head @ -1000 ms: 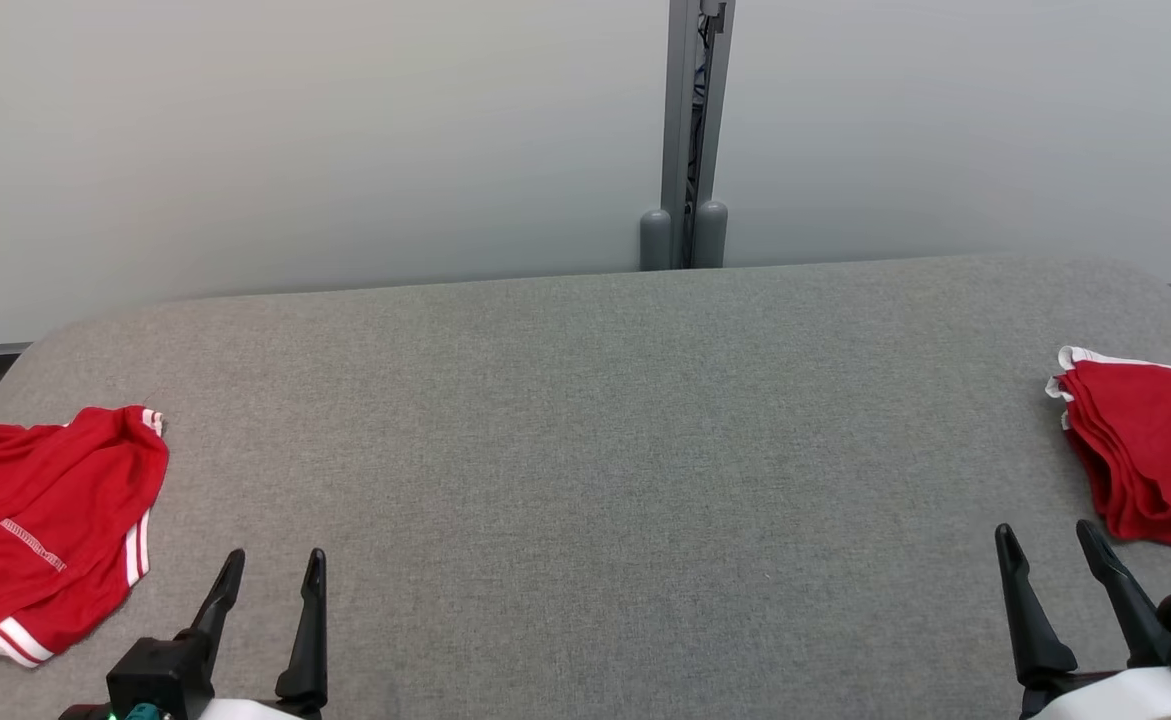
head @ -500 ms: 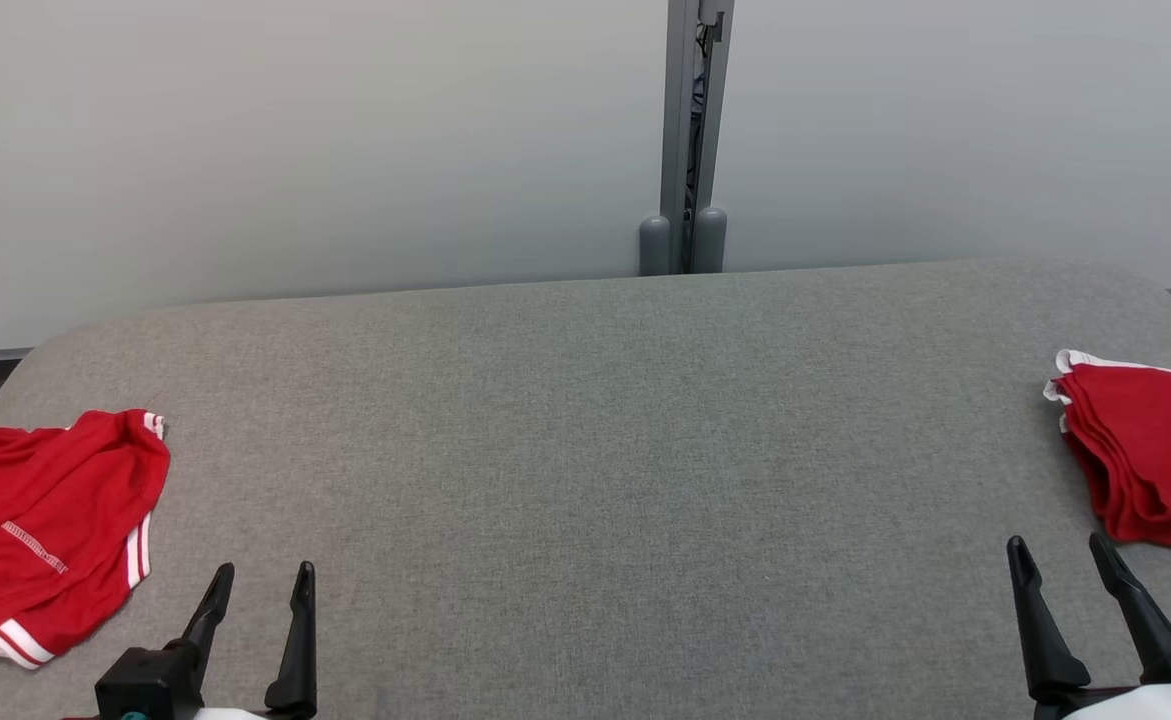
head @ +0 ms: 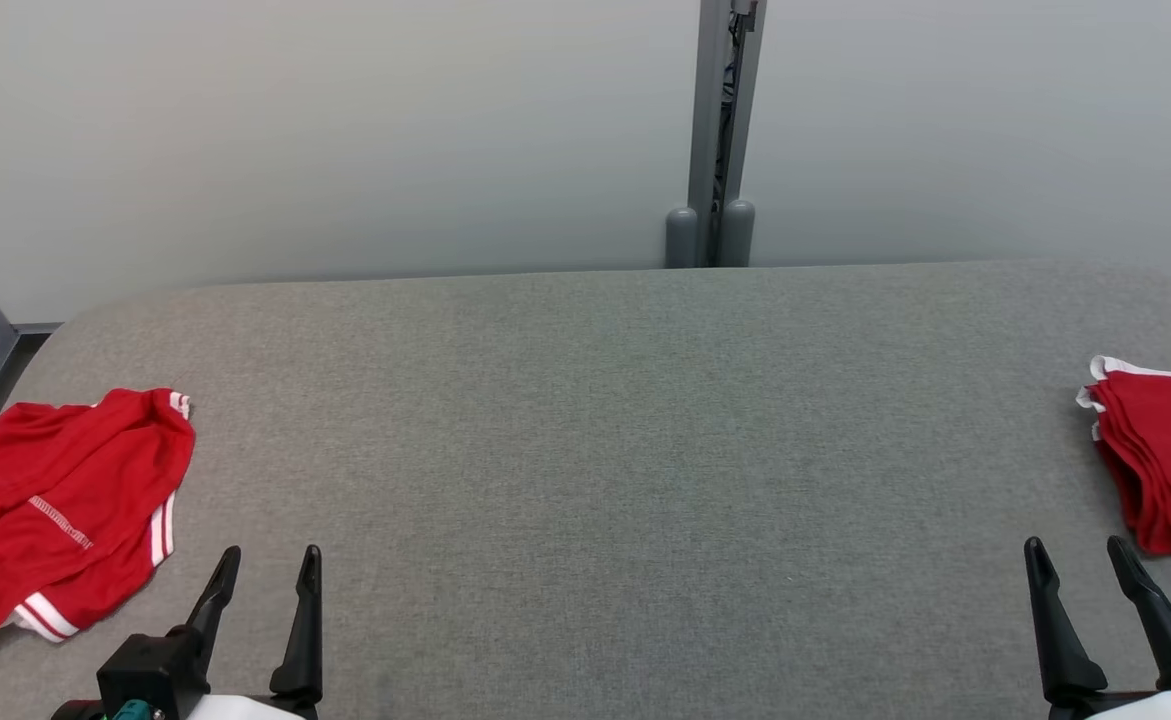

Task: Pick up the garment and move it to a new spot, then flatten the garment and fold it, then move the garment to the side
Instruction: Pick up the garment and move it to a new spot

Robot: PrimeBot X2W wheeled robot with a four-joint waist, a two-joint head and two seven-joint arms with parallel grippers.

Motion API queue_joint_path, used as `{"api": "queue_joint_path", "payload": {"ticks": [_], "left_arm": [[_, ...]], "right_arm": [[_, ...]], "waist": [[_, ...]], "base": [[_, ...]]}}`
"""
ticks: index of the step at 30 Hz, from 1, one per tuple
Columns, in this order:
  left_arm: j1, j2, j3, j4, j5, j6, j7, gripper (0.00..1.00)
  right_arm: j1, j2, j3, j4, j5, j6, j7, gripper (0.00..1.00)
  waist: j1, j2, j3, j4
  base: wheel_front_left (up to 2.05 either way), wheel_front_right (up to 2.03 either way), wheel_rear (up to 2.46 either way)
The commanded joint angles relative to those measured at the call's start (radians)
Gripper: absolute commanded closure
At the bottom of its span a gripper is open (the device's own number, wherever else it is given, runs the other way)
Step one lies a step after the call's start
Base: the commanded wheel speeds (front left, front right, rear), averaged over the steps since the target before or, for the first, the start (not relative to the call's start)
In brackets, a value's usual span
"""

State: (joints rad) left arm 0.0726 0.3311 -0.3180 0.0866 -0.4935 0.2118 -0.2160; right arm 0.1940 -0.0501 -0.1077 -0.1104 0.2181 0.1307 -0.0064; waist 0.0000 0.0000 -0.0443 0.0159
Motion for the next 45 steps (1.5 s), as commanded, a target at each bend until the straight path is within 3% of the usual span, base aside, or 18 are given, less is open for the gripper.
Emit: {"api": "queue_joint_path", "payload": {"ticks": [1, 17, 23, 45], "left_arm": [[-0.02, 0.003, 0.003, 0.0, 0.0, -0.005, -0.008, 0.0], [-0.097, 0.008, 0.027, 0.04, -0.017, -0.047, -0.033, 0.0], [-0.117, 0.013, 0.033, 0.05, -0.012, -0.054, -0.039, 0.0], [-0.157, 0.006, 0.027, 0.069, -0.011, -0.059, -0.042, 0.0]], "right_arm": [[0.005, -0.002, 0.002, -0.006, -0.001, 0.0, -0.001, 0.0], [-0.003, -0.003, 0.035, -0.057, 0.022, 0.0, 0.011, 0.0], [-0.011, -0.003, 0.039, -0.047, 0.032, 0.0, 0.005, 0.0], [-0.01, -0.003, 0.028, -0.063, 0.01, 0.0, 0.024, 0.0]], "waist": [[0.0, 0.0, 0.003, 0.02], [0.0, 0.0, 0.006, 0.318], [0.0, 0.0, 0.002, 0.395], [0.0, 0.0, 0.017, 0.426]], "base": [[0.0, 0.0, 0.0], [0.0, 0.0, 0.0], [0.0, 0.0, 0.0], [0.0, 0.0, 0.0]]}}
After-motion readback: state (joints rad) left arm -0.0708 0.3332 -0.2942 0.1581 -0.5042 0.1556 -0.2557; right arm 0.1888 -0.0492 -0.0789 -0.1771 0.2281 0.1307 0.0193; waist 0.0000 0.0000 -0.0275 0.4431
